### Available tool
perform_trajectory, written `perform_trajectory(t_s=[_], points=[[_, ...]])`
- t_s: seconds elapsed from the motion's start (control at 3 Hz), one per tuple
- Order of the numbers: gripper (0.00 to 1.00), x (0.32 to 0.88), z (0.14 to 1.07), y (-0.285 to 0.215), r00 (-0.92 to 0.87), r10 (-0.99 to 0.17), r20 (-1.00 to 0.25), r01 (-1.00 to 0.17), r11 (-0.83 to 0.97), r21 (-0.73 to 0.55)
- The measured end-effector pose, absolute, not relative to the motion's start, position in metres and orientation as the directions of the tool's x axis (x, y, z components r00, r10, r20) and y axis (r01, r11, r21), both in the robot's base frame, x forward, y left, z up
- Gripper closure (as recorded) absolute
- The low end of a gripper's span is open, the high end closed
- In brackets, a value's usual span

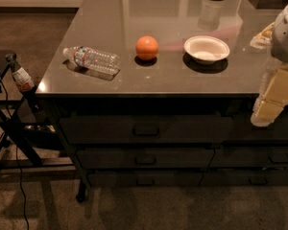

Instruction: Open top drawer

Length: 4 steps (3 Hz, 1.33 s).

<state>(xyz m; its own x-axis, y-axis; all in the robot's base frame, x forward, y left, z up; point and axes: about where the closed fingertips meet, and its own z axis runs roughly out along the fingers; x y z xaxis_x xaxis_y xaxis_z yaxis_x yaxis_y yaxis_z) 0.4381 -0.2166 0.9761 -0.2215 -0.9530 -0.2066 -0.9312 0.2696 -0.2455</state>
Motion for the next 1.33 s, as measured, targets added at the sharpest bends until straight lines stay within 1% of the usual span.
perform_trajectory(t_s=[0.33, 0.67, 1.33], points=[[0.0, 0.438, 0.973, -0.215, -0.219, -0.954, -0.205, -0.929, 0.268, -0.254], [0.0, 0.44, 0.944, -0.206, -0.224, -0.949, -0.222, -0.934, 0.274, -0.231], [0.0, 0.453, 0.863, -0.172, -0.218, -0.955, -0.202, -0.964, 0.244, -0.11]])
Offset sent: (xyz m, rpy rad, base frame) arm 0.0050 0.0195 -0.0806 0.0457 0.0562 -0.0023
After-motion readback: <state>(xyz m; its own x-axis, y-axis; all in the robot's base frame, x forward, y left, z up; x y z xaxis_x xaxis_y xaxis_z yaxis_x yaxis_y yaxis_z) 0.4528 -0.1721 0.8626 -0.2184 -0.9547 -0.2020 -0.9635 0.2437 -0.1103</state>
